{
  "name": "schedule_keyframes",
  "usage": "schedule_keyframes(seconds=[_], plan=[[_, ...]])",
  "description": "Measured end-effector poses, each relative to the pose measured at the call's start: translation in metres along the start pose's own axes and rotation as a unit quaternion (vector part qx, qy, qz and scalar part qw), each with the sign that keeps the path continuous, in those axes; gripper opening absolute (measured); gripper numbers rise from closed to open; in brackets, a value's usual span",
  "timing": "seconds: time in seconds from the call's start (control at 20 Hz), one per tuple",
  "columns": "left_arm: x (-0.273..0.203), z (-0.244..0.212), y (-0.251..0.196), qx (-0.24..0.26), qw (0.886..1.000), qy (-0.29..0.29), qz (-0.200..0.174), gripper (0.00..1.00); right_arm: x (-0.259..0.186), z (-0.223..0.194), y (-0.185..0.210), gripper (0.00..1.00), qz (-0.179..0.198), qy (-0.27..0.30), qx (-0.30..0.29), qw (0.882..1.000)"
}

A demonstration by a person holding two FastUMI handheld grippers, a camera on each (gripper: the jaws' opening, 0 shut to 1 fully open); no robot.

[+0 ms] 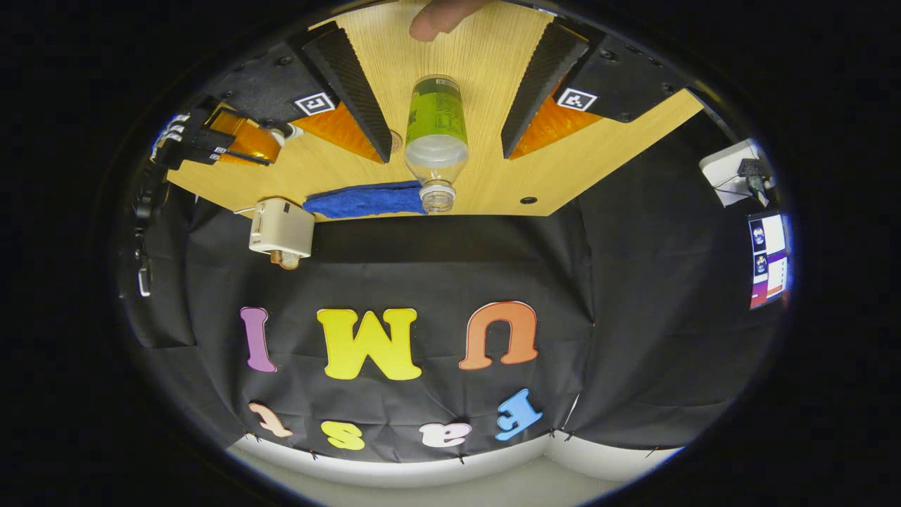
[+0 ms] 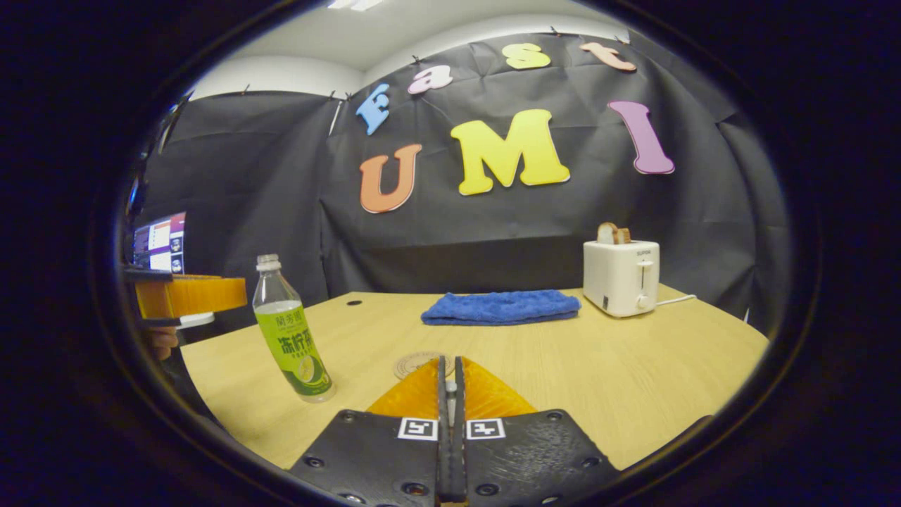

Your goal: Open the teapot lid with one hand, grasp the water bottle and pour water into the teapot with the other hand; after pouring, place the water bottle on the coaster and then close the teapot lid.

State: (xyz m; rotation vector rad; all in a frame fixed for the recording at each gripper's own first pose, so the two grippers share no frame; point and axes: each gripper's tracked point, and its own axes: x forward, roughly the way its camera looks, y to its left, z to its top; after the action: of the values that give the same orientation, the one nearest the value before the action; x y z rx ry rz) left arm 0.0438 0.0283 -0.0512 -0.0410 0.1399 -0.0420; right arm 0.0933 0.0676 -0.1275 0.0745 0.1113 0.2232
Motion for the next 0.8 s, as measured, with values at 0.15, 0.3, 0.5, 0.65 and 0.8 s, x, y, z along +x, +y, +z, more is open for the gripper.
schedule_keyframes(seconds=[0.15,0.3,0.5,0.65,0.8], plan=[[0.009,-0.007,-0.008,-0.012,0.999,0.001,-0.032,0.98,-0.012,0.019,-0.007,0.00,-0.003,-0.006,0.011,1.000],[0.021,-0.005,-0.006,-0.012,0.999,-0.021,-0.036,0.98,-0.017,0.033,-0.016,0.01,-0.017,-0.022,-0.009,1.000],[0.040,-0.030,-0.012,-0.007,0.999,-0.009,-0.043,0.98,-0.019,0.033,-0.019,0.00,-0.021,-0.020,-0.010,1.000],[0.050,-0.037,-0.014,0.011,0.998,-0.030,-0.047,0.98,-0.020,0.035,-0.020,0.00,-0.023,-0.018,-0.015,0.999],[0.061,-0.048,-0.012,-0.002,0.998,-0.034,-0.048,0.98,-0.019,0.033,-0.019,0.00,-0.020,-0.016,-0.017,1.000]])
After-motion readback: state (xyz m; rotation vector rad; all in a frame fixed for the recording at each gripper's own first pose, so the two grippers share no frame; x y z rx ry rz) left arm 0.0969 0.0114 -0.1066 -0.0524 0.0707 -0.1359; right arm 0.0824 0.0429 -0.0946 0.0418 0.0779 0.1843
